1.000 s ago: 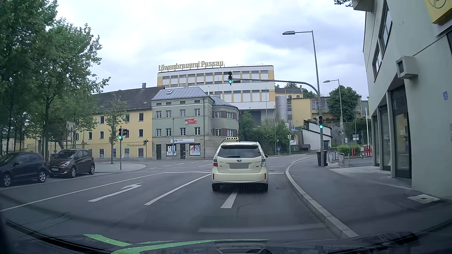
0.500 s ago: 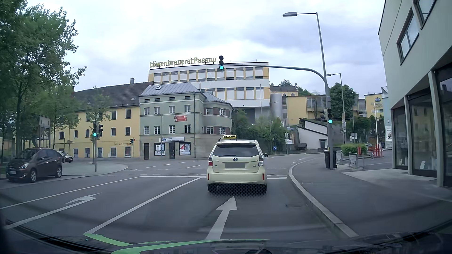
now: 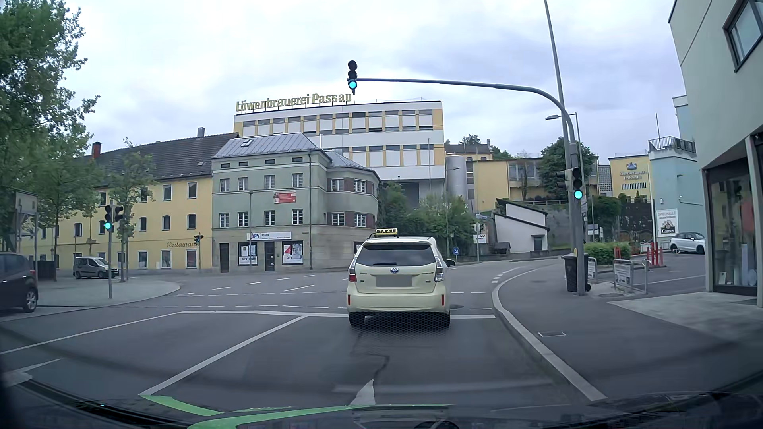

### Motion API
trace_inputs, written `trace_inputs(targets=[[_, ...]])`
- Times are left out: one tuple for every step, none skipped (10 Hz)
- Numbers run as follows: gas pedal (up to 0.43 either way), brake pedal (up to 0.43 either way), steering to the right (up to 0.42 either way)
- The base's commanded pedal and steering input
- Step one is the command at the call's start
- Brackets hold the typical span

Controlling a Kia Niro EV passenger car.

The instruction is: Follow the waypoints while adhering to traffic rules and regulations

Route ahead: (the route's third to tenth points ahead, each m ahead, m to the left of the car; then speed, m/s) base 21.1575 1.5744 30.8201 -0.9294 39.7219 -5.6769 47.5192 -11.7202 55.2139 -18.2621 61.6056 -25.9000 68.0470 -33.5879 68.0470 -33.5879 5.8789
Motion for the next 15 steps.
trace_inputs(targets=[[0.000, 0.000, 0.030], [0.000, 0.000, 0.030], [0.000, 0.000, 0.030], [0.067, 0.000, 0.030], [0.118, 0.000, 0.030], [0.118, 0.000, 0.030], [0.150, 0.000, 0.030], [0.150, 0.000, 0.030], [0.150, 0.000, 0.032], [0.157, 0.000, 0.034], [0.157, 0.000, 0.034], [0.157, 0.000, 0.035], [0.157, 0.000, 0.038], [0.157, 0.000, 0.042], [0.157, 0.000, 0.045]])
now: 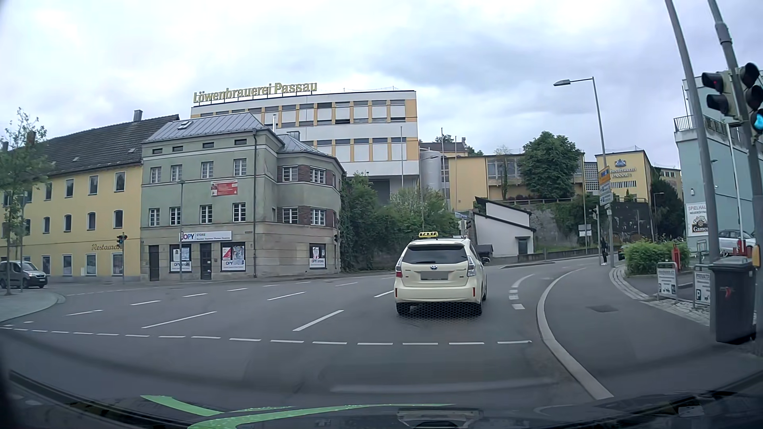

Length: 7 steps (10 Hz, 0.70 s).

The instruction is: Follow the waypoints while adhering to traffic rules and regulations

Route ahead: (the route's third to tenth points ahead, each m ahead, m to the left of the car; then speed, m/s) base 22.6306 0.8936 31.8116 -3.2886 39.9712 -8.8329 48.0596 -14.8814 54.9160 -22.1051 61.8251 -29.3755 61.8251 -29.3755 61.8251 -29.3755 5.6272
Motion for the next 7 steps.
trace_inputs(targets=[[0.157, 0.000, 0.049], [0.157, 0.000, 0.054], [0.157, 0.000, 0.055], [0.157, 0.000, 0.057], [0.157, 0.000, 0.059], [0.157, 0.000, 0.063], [0.169, 0.000, 0.067]])
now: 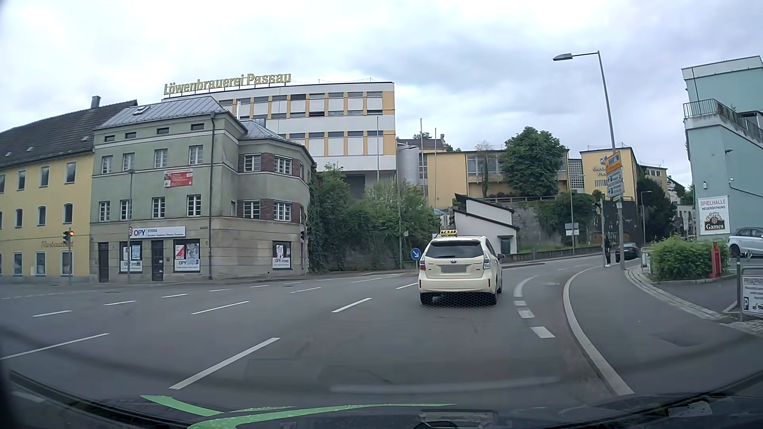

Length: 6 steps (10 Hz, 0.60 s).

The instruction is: Follow the waypoints while adhering to traffic rules and regulations

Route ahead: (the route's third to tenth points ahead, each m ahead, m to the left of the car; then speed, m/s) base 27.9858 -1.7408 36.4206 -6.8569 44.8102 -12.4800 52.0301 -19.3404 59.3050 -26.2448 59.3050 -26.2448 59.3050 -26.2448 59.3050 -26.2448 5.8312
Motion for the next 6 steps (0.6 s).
trace_inputs(targets=[[0.169, 0.000, 0.070], [0.169, 0.000, 0.073], [0.169, 0.000, 0.074], [0.169, 0.000, 0.075], [0.169, 0.000, 0.075], [0.169, 0.000, 0.075]])
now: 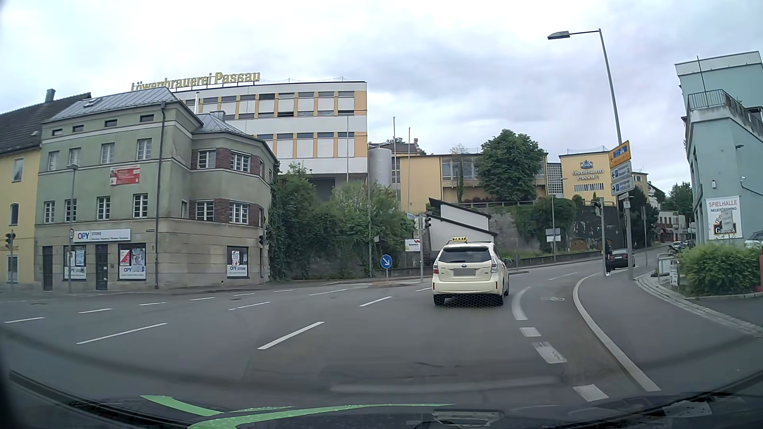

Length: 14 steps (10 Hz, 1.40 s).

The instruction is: Follow the waypoints while adhering to traffic rules and regulations

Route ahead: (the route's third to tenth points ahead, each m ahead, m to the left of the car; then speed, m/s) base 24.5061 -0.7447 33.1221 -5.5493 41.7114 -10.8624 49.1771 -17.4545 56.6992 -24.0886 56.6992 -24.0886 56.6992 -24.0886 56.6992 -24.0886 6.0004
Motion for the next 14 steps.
trace_inputs(targets=[[0.157, 0.000, 0.075], [0.157, 0.000, 0.077], [0.157, 0.000, 0.080], [0.157, 0.000, 0.080], [0.157, 0.000, 0.080], [0.157, 0.000, 0.080], [0.157, 0.000, 0.079], [0.177, 0.000, 0.075], [0.197, 0.000, 0.070], [0.197, 0.000, 0.068], [0.197, 0.000, 0.068], [0.197, 0.000, 0.070], [0.197, 0.000, 0.073], [0.197, 0.000, 0.074]])
